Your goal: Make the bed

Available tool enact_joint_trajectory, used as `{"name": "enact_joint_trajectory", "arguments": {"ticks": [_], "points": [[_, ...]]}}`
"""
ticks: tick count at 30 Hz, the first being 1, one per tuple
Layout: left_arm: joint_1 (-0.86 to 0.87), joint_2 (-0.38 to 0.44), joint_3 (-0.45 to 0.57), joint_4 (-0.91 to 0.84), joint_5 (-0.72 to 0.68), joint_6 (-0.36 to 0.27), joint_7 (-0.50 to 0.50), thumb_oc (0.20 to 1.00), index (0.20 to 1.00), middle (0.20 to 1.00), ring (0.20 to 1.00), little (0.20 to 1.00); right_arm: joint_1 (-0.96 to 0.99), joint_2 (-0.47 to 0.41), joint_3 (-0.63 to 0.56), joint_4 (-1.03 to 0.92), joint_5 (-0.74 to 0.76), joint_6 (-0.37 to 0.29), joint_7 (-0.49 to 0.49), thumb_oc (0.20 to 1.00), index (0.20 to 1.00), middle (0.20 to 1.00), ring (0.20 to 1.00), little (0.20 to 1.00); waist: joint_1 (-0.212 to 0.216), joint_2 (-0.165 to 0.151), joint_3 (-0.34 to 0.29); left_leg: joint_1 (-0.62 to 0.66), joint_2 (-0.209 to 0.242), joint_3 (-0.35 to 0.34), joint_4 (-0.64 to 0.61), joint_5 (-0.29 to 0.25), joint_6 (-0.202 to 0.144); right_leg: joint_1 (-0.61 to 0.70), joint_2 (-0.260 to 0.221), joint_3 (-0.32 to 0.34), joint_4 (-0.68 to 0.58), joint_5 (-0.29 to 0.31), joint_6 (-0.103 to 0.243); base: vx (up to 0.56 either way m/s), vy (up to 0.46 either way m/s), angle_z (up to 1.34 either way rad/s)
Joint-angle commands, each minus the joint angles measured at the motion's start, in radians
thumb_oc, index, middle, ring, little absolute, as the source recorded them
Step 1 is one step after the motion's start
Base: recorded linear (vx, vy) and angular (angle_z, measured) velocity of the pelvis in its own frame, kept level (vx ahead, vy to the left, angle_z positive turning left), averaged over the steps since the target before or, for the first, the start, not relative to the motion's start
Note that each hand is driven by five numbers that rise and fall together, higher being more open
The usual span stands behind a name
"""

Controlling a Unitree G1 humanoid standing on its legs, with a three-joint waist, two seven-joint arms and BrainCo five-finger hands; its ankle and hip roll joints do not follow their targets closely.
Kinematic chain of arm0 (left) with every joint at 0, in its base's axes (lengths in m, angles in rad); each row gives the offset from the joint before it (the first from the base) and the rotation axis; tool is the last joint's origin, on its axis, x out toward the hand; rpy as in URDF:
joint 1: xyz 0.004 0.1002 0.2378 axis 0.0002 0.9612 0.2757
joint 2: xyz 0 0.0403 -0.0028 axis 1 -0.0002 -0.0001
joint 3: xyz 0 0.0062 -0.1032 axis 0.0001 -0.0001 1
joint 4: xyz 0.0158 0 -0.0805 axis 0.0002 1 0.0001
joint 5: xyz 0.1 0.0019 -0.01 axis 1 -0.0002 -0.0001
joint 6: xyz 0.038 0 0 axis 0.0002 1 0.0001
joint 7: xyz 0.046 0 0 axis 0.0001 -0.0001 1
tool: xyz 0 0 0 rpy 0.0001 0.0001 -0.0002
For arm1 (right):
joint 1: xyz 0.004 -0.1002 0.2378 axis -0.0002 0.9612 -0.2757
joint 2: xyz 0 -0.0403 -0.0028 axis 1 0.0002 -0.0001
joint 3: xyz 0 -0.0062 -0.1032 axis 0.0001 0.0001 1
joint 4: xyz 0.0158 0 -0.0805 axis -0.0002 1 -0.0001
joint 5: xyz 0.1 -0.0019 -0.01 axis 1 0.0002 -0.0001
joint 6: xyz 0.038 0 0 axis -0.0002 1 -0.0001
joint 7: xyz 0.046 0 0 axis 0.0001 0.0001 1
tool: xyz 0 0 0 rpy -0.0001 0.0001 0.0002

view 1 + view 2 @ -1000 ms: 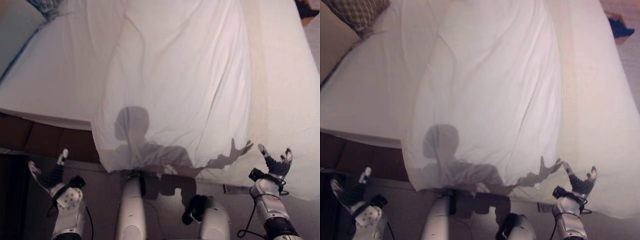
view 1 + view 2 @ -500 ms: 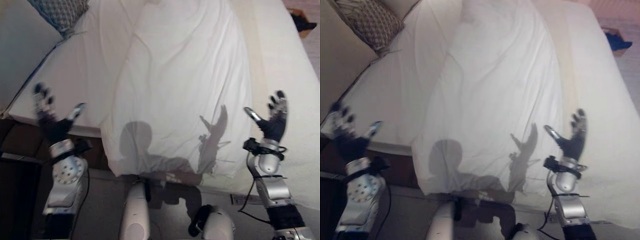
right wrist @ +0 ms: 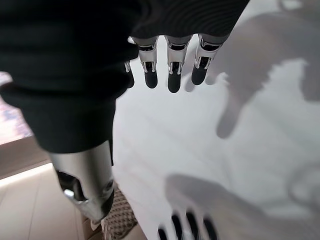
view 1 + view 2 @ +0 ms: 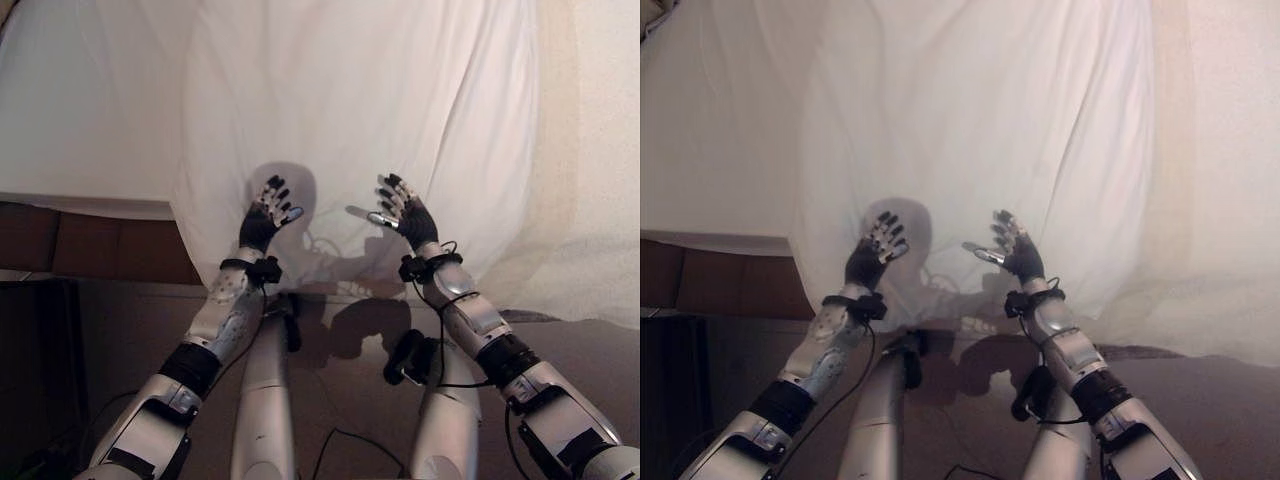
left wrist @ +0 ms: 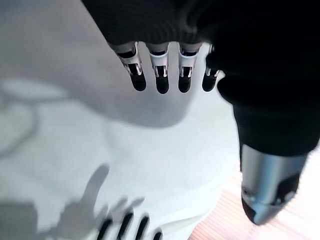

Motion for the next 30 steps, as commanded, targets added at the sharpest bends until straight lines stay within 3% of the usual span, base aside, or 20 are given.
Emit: {"name": "enact_joint_trajectory", "arguments": {"ticks": [1,7,8,12,18,21,30], "points": [[-0.132,-0.031,-0.081,0.039,-0.104,0.011,-0.078,1.000,1.000,1.000,1.000,1.000,-0.092,0.027,0.011,0.061,0.113,-0.017,0.053,1.000,1.000,1.000,1.000,1.000,-0.007,-0.016,-0.028,-0.036,0.061,-0.034,0.166,-0.181,-0.090,-0.096,-0.025,0.034,-0.259,0.251,0.050,0.00,-0.044,-0.01],[-0.212,-0.097,-0.144,0.156,-0.165,0.058,-0.130,1.000,1.000,1.000,1.000,1.000,-0.197,0.051,0.068,0.188,0.161,0.014,0.097,1.000,1.000,1.000,1.000,1.000,-0.012,-0.022,-0.028,-0.105,0.061,-0.038,0.201,-0.191,-0.093,-0.176,-0.020,0.059,-0.226,0.242,0.047,0.00,-0.011,-0.05],[-0.237,-0.132,-0.138,0.222,-0.164,0.060,-0.119,1.000,1.000,1.000,1.000,1.000,-0.234,0.074,0.060,0.255,0.166,0.019,0.077,1.000,1.000,1.000,1.000,1.000,-0.014,-0.025,-0.028,-0.140,0.064,-0.041,0.231,-0.200,-0.093,-0.207,-0.019,0.068,-0.204,0.234,0.044,0.01,-0.017,-0.16],[-0.300,-0.121,-0.106,0.357,-0.123,0.061,-0.085,1.000,1.000,1.000,1.000,1.000,-0.321,0.084,0.023,0.389,0.136,0.033,0.027,1.000,1.000,1.000,1.000,1.000,-0.016,-0.030,-0.028,-0.199,0.069,-0.047,0.283,-0.218,-0.092,-0.264,-0.020,0.086,-0.164,0.214,0.036,0.00,-0.005,-0.02],[-0.431,-0.022,-0.036,0.601,-0.004,0.045,0.008,1.000,1.000,1.000,1.000,1.000,-0.457,0.048,-0.030,0.597,0.080,0.039,-0.031,1.000,1.000,1.000,1.000,1.000,-0.017,-0.038,-0.028,-0.297,0.076,-0.057,0.369,-0.243,-0.094,-0.361,-0.025,0.119,-0.079,0.177,0.020,0.00,0.000,0.00],[-0.488,0.079,-0.023,0.712,0.050,0.048,0.057,1.000,1.000,1.000,1.000,1.000,-0.524,-0.017,-0.060,0.734,0.054,0.048,-0.064,1.000,1.000,1.000,1.000,1.000,-0.010,-0.032,-0.028,-0.346,0.074,-0.068,0.408,-0.255,-0.088,-0.416,-0.037,0.132,-0.025,0.154,0.013,0.01,-0.008,0.08],[-0.513,0.303,0.035,0.868,0.192,0.047,0.207,1.000,1.000,1.000,1.000,1.000,-0.558,-0.156,-0.061,0.863,-0.009,0.058,-0.112,1.000,1.000,1.000,1.000,1.000,0.005,-0.024,-0.028,-0.423,0.077,-0.091,0.477,-0.275,-0.072,-0.500,-0.054,0.165,0.072,0.108,-0.003,0.01,0.005,0.03]]}}
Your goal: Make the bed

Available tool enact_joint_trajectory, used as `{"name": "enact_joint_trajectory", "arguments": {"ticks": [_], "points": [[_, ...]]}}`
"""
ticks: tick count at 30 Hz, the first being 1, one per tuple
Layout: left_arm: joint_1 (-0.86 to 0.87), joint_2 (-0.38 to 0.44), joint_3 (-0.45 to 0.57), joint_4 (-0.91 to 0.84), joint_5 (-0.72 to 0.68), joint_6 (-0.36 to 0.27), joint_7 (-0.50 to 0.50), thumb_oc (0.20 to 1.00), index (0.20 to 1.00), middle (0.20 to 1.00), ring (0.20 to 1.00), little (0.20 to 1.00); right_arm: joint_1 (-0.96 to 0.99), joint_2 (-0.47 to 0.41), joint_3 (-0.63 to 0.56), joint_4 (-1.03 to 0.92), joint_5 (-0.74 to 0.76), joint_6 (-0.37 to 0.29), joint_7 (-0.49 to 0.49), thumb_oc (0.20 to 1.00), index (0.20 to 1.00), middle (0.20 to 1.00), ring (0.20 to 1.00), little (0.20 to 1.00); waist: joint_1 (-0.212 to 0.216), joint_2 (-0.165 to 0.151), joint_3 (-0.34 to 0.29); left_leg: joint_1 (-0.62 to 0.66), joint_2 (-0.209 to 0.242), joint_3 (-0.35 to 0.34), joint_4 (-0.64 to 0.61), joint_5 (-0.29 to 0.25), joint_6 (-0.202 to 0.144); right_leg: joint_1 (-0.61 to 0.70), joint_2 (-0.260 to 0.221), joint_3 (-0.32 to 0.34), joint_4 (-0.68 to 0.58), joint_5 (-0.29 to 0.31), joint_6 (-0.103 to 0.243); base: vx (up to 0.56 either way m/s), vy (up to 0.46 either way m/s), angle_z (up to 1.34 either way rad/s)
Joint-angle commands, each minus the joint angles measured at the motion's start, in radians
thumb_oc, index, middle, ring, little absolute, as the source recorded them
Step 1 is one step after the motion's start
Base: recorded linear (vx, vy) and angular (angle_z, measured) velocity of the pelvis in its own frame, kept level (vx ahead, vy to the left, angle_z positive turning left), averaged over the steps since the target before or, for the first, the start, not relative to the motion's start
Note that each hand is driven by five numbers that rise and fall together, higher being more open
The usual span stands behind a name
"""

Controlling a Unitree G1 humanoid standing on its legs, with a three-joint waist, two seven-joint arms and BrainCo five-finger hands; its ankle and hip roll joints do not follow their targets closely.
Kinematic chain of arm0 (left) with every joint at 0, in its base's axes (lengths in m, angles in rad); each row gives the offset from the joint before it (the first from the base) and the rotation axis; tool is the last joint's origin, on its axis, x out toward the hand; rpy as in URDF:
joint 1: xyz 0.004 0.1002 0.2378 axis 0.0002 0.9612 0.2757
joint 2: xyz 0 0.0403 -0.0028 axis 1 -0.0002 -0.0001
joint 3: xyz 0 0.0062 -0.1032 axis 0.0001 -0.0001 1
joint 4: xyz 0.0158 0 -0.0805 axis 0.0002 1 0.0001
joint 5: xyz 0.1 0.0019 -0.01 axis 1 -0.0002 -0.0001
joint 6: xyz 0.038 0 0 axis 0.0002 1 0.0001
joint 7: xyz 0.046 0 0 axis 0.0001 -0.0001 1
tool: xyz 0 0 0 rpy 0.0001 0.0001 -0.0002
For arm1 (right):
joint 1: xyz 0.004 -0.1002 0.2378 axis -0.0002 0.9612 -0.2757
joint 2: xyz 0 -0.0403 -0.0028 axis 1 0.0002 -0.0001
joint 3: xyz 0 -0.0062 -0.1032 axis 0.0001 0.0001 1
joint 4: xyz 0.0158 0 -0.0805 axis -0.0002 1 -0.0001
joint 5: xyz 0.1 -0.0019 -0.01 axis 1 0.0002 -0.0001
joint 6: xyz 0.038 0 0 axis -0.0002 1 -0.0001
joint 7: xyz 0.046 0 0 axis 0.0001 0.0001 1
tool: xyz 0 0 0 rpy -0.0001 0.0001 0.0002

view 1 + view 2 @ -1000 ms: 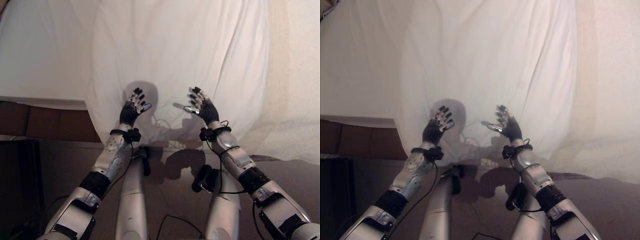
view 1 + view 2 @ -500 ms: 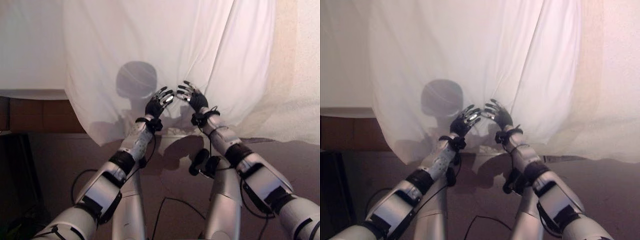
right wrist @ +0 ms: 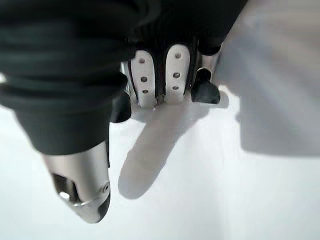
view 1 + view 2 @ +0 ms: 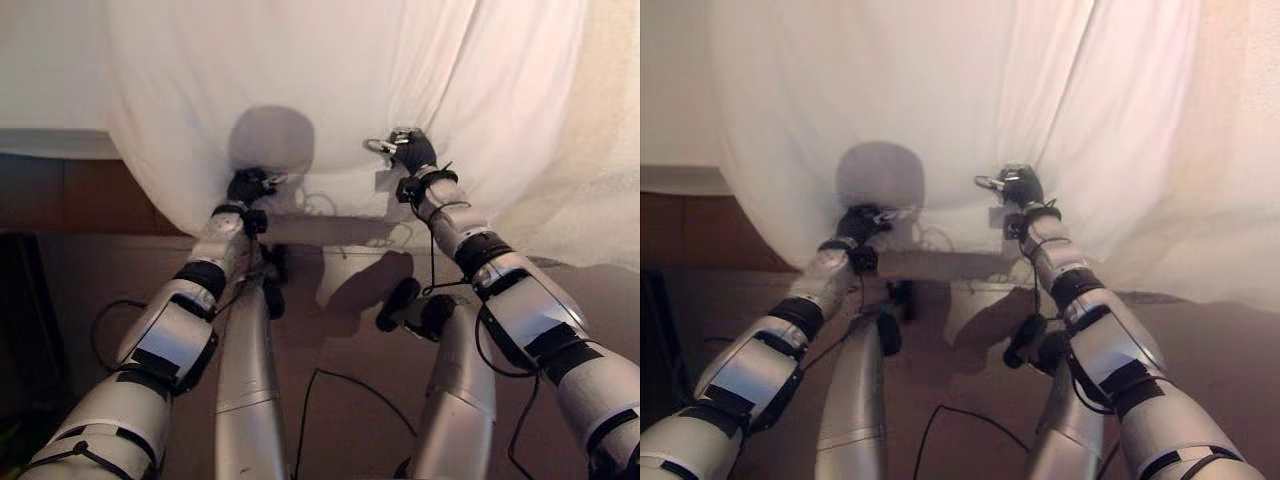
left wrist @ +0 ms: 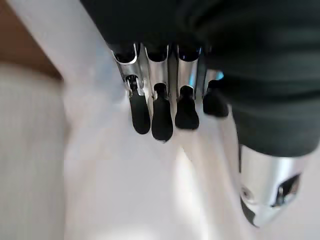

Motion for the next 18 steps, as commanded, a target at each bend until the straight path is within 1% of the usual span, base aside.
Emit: {"name": "enact_joint_trajectory", "arguments": {"ticks": [1,4,5,7,8,10,14,18], "points": [[0.000,0.173,0.090,0.096,0.081,-0.026,0.136,1.000,1.000,1.000,1.000,1.000,0.049,-0.168,-0.094,0.212,-0.010,0.044,-0.119,1.000,1.000,1.000,1.000,1.000,0.032,0.006,-0.022,0.015,0.047,-0.033,0.078,-0.115,-0.060,-0.027,-0.004,0.083,-0.185,0.127,0.074,0.01,-0.005,0.22],[0.051,0.244,0.129,0.092,0.146,-0.036,0.187,1.000,1.000,1.000,1.000,1.000,0.100,-0.225,-0.119,0.228,-0.017,0.041,-0.126,1.000,1.000,1.000,1.000,1.000,0.036,0.006,-0.022,-0.001,0.047,-0.043,0.100,-0.123,-0.056,-0.048,-0.006,0.098,-0.158,0.114,0.069,0.02,0.001,0.26],[0.097,0.280,0.154,0.089,0.185,-0.042,0.209,1.000,1.000,1.000,1.000,1.000,0.139,-0.250,-0.135,0.219,-0.031,0.038,-0.128,1.000,1.000,1.000,1.000,1.000,0.039,0.006,-0.022,-0.013,0.047,-0.048,0.112,-0.127,-0.052,-0.060,-0.009,0.102,-0.146,0.110,0.066,0.01,0.001,-0.08],[0.122,0.291,0.172,0.082,0.198,-0.044,0.223,1.000,1.000,1.000,1.000,1.000,0.160,-0.263,-0.144,0.215,-0.039,0.036,-0.128,1.000,1.000,1.000,1.000,1.000,0.039,0.006,-0.022,-0.018,0.048,-0.049,0.122,-0.132,-0.050,-0.066,-0.009,0.105,-0.137,0.106,0.065,0.01,0.005,0.06],[0.173,0.305,0.215,0.071,0.173,-0.063,0.237,1.000,1.000,1.000,1.000,1.000,0.203,-0.284,-0.175,0.205,-0.022,0.026,-0.129,1.000,1.000,1.000,1.000,1.000,0.041,0.006,-0.022,-0.028,0.049,-0.049,0.132,-0.136,-0.046,-0.077,-0.007,0.109,-0.126,0.100,0.063,0.01,0.005,0.06],[0.201,0.304,0.240,0.061,0.161,-0.068,0.244,1.000,1.000,1.000,1.000,1.000,0.229,-0.292,-0.190,0.199,-0.015,0.020,-0.131,1.000,1.000,1.000,1.000,1.000,0.039,0.005,-0.022,-0.030,0.049,-0.048,0.136,-0.139,-0.046,-0.080,-0.007,0.112,-0.121,0.098,0.063,0.01,0.007,0.08],[0.311,0.290,0.325,0.033,0.158,-0.083,0.283,1.000,1.000,1.000,1.000,1.000,0.345,-0.312,-0.278,0.204,-0.015,0.008,-0.167,1.000,1.000,1.000,1.000,1.000,0.033,0.003,-0.022,-0.036,0.049,-0.048,0.149,-0.149,-0.042,-0.091,-0.010,0.117,-0.108,0.089,0.062,0.01,0.009,0.09],[0.440,0.235,0.423,0.016,0.164,-0.083,0.359,1.000,1.000,1.000,1.000,1.000,0.464,-0.317,-0.412,0.245,-0.042,0.002,-0.290,1.000,1.000,1.000,1.000,1.000,0.025,0.002,-0.022,-0.027,0.049,-0.041,0.154,-0.163,-0.036,-0.086,-0.011,0.120,-0.105,0.085,0.061,0.02,0.011,-0.04]]}}
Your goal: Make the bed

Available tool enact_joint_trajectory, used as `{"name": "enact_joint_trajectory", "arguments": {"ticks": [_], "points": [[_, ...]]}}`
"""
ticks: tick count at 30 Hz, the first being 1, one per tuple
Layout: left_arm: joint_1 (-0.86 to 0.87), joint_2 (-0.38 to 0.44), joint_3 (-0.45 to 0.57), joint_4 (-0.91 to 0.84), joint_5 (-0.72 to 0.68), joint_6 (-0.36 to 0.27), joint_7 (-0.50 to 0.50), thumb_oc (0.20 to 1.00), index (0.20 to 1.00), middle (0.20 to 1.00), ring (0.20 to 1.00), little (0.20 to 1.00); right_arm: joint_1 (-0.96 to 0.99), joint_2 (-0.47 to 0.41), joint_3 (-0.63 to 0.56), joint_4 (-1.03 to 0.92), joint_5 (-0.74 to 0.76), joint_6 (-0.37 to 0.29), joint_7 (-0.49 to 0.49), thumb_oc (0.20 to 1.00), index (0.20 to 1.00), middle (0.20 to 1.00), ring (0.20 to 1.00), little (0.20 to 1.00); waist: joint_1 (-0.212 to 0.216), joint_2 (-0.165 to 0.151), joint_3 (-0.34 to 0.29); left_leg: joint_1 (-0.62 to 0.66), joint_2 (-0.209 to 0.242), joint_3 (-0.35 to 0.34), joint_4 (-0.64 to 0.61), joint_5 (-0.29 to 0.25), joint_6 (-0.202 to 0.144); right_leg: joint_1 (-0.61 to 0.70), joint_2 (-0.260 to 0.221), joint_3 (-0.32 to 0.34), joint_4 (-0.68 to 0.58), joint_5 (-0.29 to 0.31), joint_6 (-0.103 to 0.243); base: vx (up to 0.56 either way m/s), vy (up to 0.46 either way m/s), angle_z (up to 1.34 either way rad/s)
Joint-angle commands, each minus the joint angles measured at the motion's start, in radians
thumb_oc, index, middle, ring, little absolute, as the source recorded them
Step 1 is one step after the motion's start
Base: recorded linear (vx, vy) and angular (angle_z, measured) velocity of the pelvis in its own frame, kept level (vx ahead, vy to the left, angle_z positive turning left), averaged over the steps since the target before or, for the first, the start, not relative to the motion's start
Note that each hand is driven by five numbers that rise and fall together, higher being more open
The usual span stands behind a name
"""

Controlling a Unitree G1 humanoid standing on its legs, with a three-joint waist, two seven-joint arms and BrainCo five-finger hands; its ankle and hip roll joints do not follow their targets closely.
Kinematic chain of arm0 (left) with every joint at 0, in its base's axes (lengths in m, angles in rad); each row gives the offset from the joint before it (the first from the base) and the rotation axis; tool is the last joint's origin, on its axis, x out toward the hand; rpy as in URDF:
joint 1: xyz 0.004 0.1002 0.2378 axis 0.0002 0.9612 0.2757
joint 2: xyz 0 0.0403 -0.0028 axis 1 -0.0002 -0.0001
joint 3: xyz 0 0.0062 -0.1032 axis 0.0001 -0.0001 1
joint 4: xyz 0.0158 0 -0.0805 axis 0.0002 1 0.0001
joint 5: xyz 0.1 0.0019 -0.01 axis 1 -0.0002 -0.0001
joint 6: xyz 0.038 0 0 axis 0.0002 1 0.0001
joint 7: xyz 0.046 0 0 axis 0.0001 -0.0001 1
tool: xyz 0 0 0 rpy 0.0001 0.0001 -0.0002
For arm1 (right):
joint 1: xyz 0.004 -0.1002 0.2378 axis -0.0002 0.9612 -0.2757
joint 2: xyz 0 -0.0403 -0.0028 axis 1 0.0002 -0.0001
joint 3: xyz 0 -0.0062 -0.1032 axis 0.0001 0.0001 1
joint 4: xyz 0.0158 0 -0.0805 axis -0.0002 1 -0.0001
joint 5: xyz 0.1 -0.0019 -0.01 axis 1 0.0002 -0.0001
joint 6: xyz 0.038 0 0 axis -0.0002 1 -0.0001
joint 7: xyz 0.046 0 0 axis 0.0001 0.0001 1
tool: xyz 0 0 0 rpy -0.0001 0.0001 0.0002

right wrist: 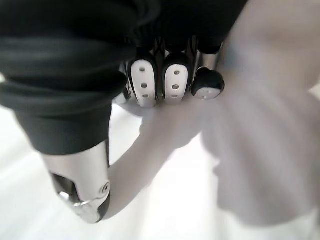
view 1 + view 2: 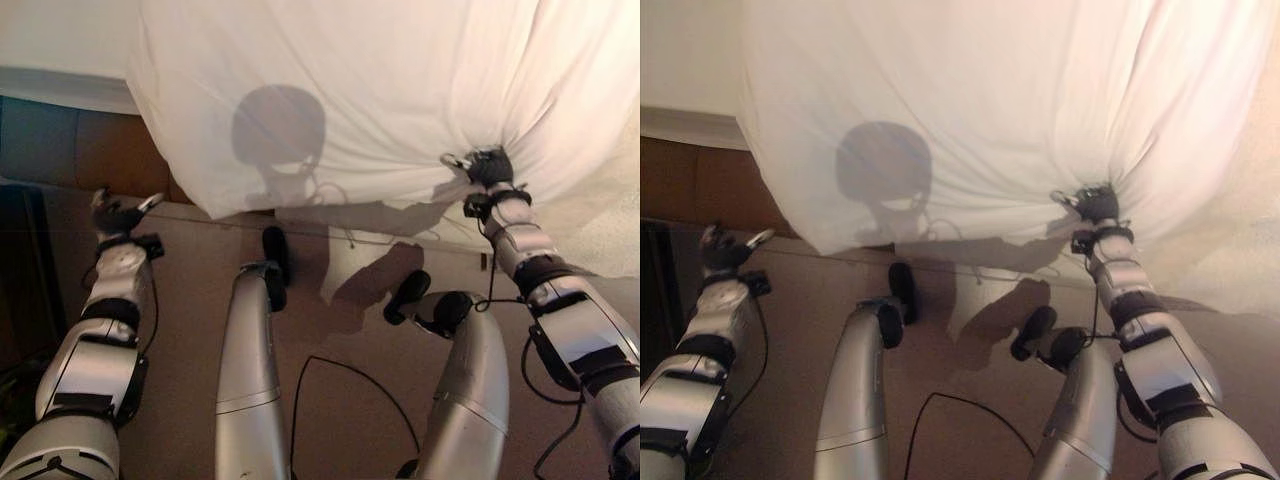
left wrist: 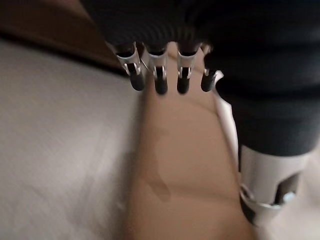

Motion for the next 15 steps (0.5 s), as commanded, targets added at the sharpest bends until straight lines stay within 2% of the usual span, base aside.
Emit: {"name": "enact_joint_trajectory", "arguments": {"ticks": [1,3,6,11,15], "points": [[0.092,-0.006,0.075,0.022,0.007,-0.032,0.098,1.000,1.000,1.000,1.000,1.000,0.196,-0.112,-0.183,0.224,-0.004,0.033,-0.212,1.000,1.000,1.000,1.000,1.000,-0.010,0.011,-0.022,0.028,0.033,-0.039,-0.009,-0.062,-0.053,-0.013,-0.008,0.071,-0.144,0.077,0.062,0.01,0.008,-0.06],[0.113,-0.017,0.081,0.010,0.018,-0.030,0.108,1.000,1.000,1.000,1.000,1.000,0.223,-0.115,-0.199,0.231,-0.024,0.043,-0.222,1.000,1.000,1.000,1.000,1.000,-0.010,0.012,-0.022,0.033,0.032,-0.037,-0.011,-0.064,-0.052,-0.008,-0.010,0.070,-0.146,0.076,0.063,0.01,0.008,-0.05],[0.199,-0.076,0.125,-0.023,0.016,-0.035,0.147,1.000,1.000,1.000,1.000,1.000,0.323,-0.092,-0.280,0.256,-0.045,0.044,-0.317,1.000,1.000,1.000,1.000,1.000,-0.014,0.016,-0.022,0.047,0.033,-0.032,-0.013,-0.069,-0.049,0.004,-0.011,0.071,-0.150,0.072,0.063,0.01,0.009,-0.02],[0.282,-0.132,0.150,-0.103,0.012,-0.045,0.159,1.000,1.000,1.000,1.000,1.000,0.433,-0.099,-0.346,0.266,-0.069,0.063,-0.343,1.000,1.000,1.000,1.000,1.000,-0.019,0.018,-0.022,0.069,0.033,-0.022,-0.027,-0.072,-0.046,0.026,-0.013,0.066,-0.163,0.073,0.064,0.00,0.000,0.00],[0.306,-0.162,0.148,-0.097,0.010,-0.039,0.137,1.000,1.000,1.000,1.000,1.000,0.476,-0.108,-0.362,0.304,-0.086,0.084,-0.355,1.000,1.000,1.000,1.000,1.000,-0.018,0.024,-0.022,0.111,0.033,-0.009,-0.047,-0.072,-0.047,0.069,-0.019,0.056,-0.183,0.077,0.070,0.00,0.001,-0.01]]}}
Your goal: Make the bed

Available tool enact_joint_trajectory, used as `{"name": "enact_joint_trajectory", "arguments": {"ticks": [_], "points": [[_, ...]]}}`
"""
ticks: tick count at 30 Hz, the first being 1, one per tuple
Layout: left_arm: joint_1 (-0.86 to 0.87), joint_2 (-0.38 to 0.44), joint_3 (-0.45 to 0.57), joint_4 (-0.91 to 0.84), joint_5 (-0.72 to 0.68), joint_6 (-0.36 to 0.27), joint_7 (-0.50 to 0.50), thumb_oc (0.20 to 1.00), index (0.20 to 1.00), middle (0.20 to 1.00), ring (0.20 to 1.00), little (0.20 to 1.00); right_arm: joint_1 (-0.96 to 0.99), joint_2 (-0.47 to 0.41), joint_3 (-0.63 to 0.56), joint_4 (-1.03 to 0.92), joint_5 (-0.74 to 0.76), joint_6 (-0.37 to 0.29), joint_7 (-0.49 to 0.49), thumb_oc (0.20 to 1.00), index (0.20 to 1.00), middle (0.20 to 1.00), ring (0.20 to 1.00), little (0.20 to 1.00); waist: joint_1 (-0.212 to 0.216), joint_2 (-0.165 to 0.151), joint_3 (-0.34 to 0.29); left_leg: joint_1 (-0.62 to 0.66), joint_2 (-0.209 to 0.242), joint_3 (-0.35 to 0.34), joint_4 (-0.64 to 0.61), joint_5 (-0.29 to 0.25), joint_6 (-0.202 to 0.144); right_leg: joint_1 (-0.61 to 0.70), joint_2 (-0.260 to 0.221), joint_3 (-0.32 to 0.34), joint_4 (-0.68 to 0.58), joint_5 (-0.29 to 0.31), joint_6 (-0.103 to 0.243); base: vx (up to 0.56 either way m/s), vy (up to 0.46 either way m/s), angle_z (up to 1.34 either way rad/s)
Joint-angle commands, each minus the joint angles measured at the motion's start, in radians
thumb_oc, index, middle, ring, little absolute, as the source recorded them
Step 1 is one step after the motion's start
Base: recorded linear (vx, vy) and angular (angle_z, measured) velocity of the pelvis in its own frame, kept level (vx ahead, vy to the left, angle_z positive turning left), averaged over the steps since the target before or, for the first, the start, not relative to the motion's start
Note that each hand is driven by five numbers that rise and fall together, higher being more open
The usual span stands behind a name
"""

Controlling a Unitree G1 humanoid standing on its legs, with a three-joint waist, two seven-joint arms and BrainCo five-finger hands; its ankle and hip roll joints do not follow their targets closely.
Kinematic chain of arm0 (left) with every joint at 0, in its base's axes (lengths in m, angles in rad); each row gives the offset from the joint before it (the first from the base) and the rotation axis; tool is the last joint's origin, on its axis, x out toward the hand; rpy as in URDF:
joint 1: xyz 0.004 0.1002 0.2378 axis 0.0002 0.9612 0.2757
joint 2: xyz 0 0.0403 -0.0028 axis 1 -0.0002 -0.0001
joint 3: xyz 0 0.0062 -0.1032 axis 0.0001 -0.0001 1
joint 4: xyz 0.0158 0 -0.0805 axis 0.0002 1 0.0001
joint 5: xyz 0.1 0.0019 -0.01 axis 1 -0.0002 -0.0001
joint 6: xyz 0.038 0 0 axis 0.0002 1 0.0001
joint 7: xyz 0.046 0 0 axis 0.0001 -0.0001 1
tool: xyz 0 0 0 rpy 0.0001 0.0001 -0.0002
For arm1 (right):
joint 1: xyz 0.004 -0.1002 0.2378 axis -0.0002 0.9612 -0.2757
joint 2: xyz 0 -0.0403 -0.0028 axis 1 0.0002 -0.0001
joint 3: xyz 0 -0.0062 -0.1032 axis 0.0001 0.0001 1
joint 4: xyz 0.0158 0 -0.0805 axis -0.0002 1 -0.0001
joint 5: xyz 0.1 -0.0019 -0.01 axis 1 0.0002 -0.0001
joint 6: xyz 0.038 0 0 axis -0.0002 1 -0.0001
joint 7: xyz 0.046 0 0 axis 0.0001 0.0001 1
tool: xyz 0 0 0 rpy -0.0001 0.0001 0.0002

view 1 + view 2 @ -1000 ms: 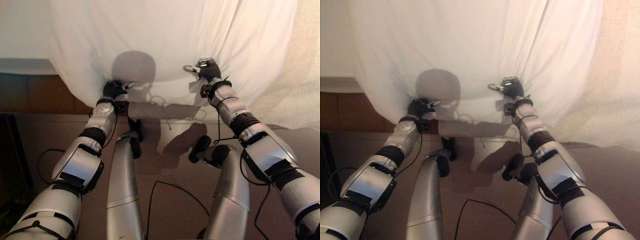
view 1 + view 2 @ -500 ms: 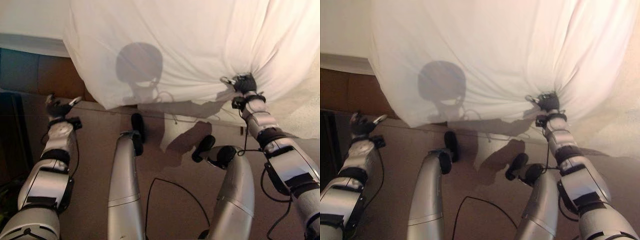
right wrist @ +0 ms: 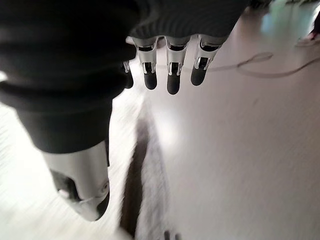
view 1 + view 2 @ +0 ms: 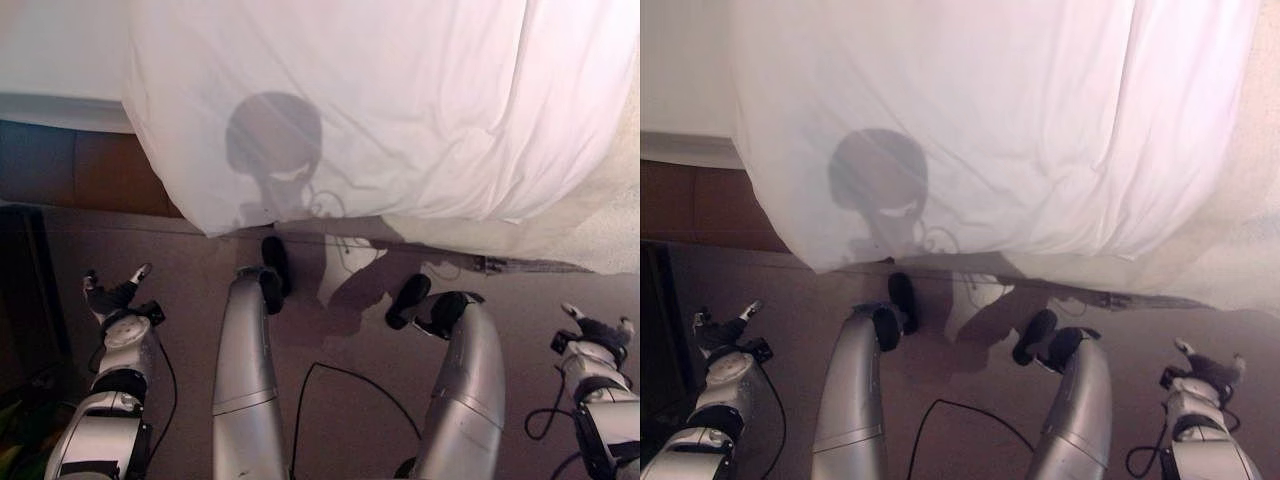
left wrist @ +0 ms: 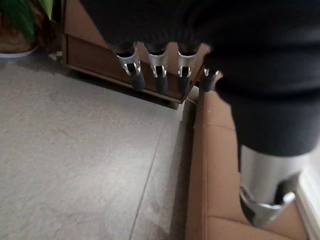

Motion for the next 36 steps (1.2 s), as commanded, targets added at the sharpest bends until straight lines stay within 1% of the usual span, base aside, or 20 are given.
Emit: {"name": "enact_joint_trajectory", "arguments": {"ticks": [1,5,8,9,10,11,12,13,14,16,17,18,19,20,21,22,26,28,32,36], "points": [[0.062,-0.001,0.033,0.035,0.005,-0.026,0.018,1.000,1.000,1.000,1.000,1.000,0.030,-0.065,-0.053,0.057,-0.035,0.011,-0.039,1.000,1.000,1.000,1.000,1.000,-0.009,0.024,-0.023,0.056,0.024,-0.037,-0.055,-0.041,-0.054,0.034,-0.015,0.034,-0.182,0.081,0.058,0.00,0.000,0.00],[0.095,-0.030,0.007,0.014,0.058,-0.019,-0.011,1.000,1.000,1.000,1.000,1.000,0.043,-0.043,-0.039,0.039,-0.053,0.012,-0.026,1.000,1.000,1.000,1.000,1.000,-0.007,0.023,-0.023,0.135,0.027,-0.023,-0.094,-0.036,-0.062,0.113,-0.012,0.008,-0.227,0.094,0.070,0.00,0.000,0.00],[0.116,-0.054,-0.008,0.044,0.096,-0.022,-0.047,1.000,1.000,1.000,1.000,1.000,0.056,0.013,-0.007,0.003,-0.052,0.001,0.020,1.000,1.000,1.000,1.000,1.000,-0.006,0.018,-0.023,0.275,0.033,-0.004,-0.169,-0.028,-0.069,0.253,0.009,-0.034,-0.307,0.118,0.088,0.01,-0.022,0.04],[0.151,-0.086,-0.034,0.051,0.119,-0.016,-0.086,1.000,1.000,1.000,1.000,1.000,0.082,0.047,0.028,-0.023,-0.076,0.004,0.070,1.000,1.000,1.000,1.000,1.000,-0.007,0.014,-0.023,0.398,0.035,0.009,-0.245,-0.019,-0.067,0.368,0.023,-0.066,-0.371,0.142,0.103,0.04,-0.001,0.02],[0.148,-0.085,-0.034,0.051,0.119,-0.016,-0.087,1.000,1.000,1.000,1.000,1.000,0.080,0.047,0.027,-0.024,-0.076,0.005,0.069,1.000,1.000,1.000,1.000,1.000,-0.008,0.015,-0.023,0.397,0.034,0.009,-0.252,-0.012,-0.065,0.368,0.024,-0.070,-0.378,0.148,0.101,0.09,0.007,-0.01],[0.185,-0.112,-0.075,0.075,0.172,-0.009,-0.161,1.000,1.000,1.000,1.000,1.000,0.108,0.072,0.089,-0.071,-0.155,0.013,0.131,1.000,1.000,1.000,1.000,1.000,-0.009,0.011,-0.023,0.549,0.032,0.024,-0.339,0.001,-0.067,0.516,0.041,-0.096,-0.456,0.171,0.114,0.10,0.031,-0.05],[0.201,-0.114,-0.066,0.093,0.193,-0.012,-0.196,1.000,1.000,1.000,1.000,1.000,0.128,0.080,0.091,-0.091,-0.175,0.010,0.154,1.000,1.000,1.000,1.000,1.000,-0.007,0.011,-0.023,0.622,0.031,0.026,-0.383,0.012,-0.066,0.584,0.053,-0.107,-0.496,0.182,0.115,0.10,0.030,-0.05],[0.198,-0.114,-0.066,0.093,0.193,-0.012,-0.196,1.000,1.000,1.000,1.000,1.000,0.127,0.080,0.090,-0.091,-0.175,0.010,0.153,1.000,1.000,1.000,1.000,1.000,-0.008,0.012,-0.023,0.621,0.030,0.025,-0.389,0.018,-0.065,0.585,0.054,-0.110,-0.503,0.187,0.114,0.13,-0.012,-0.07],[0.247,-0.149,-0.056,0.090,0.210,-0.016,-0.230,1.000,1.000,1.000,1.000,1.000,0.171,0.114,0.084,-0.110,-0.204,0.005,0.192,1.000,1.000,1.000,1.000,1.000,0.006,0.012,-0.023,0.772,0.026,0.028,-0.480,0.042,-0.068,0.751,0.077,-0.145,-0.593,0.207,0.119,0.10,-0.033,-0.09],[0.270,-0.167,-0.058,0.093,0.223,-0.023,-0.269,1.000,1.000,1.000,1.000,1.000,0.190,0.132,0.087,-0.113,-0.217,0.003,0.219,1.000,1.000,1.000,1.000,1.000,0.014,0.011,-0.023,0.844,0.024,0.027,-0.533,0.058,-0.073,0.840,0.090,-0.168,-0.643,0.218,0.121,0.16,-0.057,-0.03],[0.306,-0.179,-0.055,0.122,0.280,-0.021,-0.313,1.000,1.000,1.000,1.000,1.000,0.229,0.171,0.106,-0.111,-0.265,0.009,0.265,1.000,1.000,1.000,1.000,1.000,0.028,0.014,-0.023,0.988,0.023,0.031,-0.632,0.096,-0.084,1.003,0.115,-0.215,-0.735,0.238,0.126,0.16,-0.052,0.12],[0.306,-0.179,-0.055,0.122,0.280,-0.021,-0.313,1.000,1.000,1.000,1.000,1.000,0.229,0.171,0.106,-0.111,-0.265,0.009,0.265,1.000,1.000,1.000,1.000,1.000,0.027,0.014,-0.023,0.989,0.023,0.030,-0.633,0.096,-0.084,1.005,0.115,-0.216,-0.736,0.239,0.126,0.14,-0.046,0.17],[0.316,-0.191,-0.057,0.132,0.304,-0.016,-0.331,1.000,1.000,1.000,1.000,1.000,0.243,0.192,0.113,-0.106,-0.280,0.013,0.289,1.000,1.000,1.000,1.000,1.000,0.035,0.012,-0.041,1.034,0.023,0.034,-0.674,0.115,-0.089,1.058,0.127,-0.231,-0.778,0.252,0.129,0.11,0.003,0.22],[0.359,-0.204,-0.070,0.152,0.351,-0.007,-0.366,1.000,1.000,1.000,1.000,1.000,0.285,0.223,0.109,-0.081,-0.297,0.023,0.313,1.000,1.000,1.000,1.000,1.000,0.048,0.019,-0.120,1.097,0.018,0.040,-0.762,0.165,-0.082,1.127,0.150,-0.281,-0.853,0.288,0.125,0.16,-0.012,0.20],[0.362,-0.204,-0.070,0.152,0.351,-0.007,-0.366,1.000,1.000,1.000,1.000,1.000,0.287,0.224,0.111,-0.082,-0.298,0.023,0.313,1.000,1.000,1.000,1.000,1.000,0.048,0.019,-0.119,1.107,0.020,0.031,-0.758,0.147,-0.093,1.134,0.153,-0.269,-0.844,0.272,0.137,0.14,0.046,0.14],[0.405,-0.216,-0.088,0.153,0.419,-0.014,-0.392,1.000,1.000,1.000,1.000,1.000,0.316,0.250,0.119,-0.064,-0.335,0.033,0.340,1.000,1.000,1.000,1.000,1.000,0.056,0.018,-0.187,1.156,0.014,0.042,-0.833,0.187,-0.088,1.182,0.172,-0.297,-0.922,0.312,0.133,0.08,0.023,0.09],[0.450,-0.239,-0.066,0.166,0.441,-0.014,-0.402,1.000,1.000,1.000,1.000,1.000,0.359,0.295,0.111,-0.034,-0.358,0.044,0.343,1.000,1.000,1.000,1.000,1.000,0.071,0.013,-0.275,1.221,0.012,0.046,-0.913,0.210,-0.097,1.252,0.197,-0.327,-1.010,0.348,0.152,0.03,0.012,0.02],[0.469,-0.245,-0.067,0.203,0.518,-0.023,-0.397,1.000,1.000,1.000,1.000,1.000,0.385,0.324,0.101,-0.016,-0.372,0.051,0.342,1.000,1.000,1.000,1.000,1.000,0.076,0.011,-0.357,1.260,0.002,0.052,-0.976,0.225,-0.103,1.292,0.218,-0.336,-1.086,0.375,0.165,0.02,0.024,0.05],[0.477,-0.238,-0.041,0.240,0.539,-0.020,-0.392,1.000,1.000,1.000,1.000,1.000,0.406,0.349,0.108,-0.007,-0.389,0.055,0.348,1.000,1.000,1.000,1.000,1.000,0.080,0.009,-0.427,1.284,-0.006,0.049,-1.026,0.245,-0.112,1.332,0.236,-0.354,-1.141,0.384,0.169,-0.01,0.013,0.07],[0.482,-0.233,-0.053,0.268,0.575,-0.016,-0.413,1.000,1.000,1.000,1.000,1.000,0.407,0.348,0.117,0.006,-0.408,0.063,0.364,1.000,1.000,1.000,1.000,1.000,0.081,0.010,-0.451,1.294,-0.009,0.055,-1.018,0.236,-0.112,1.346,0.233,-0.358,-1.148,0.389,0.170,-0.02,0.026,0.05]]}}
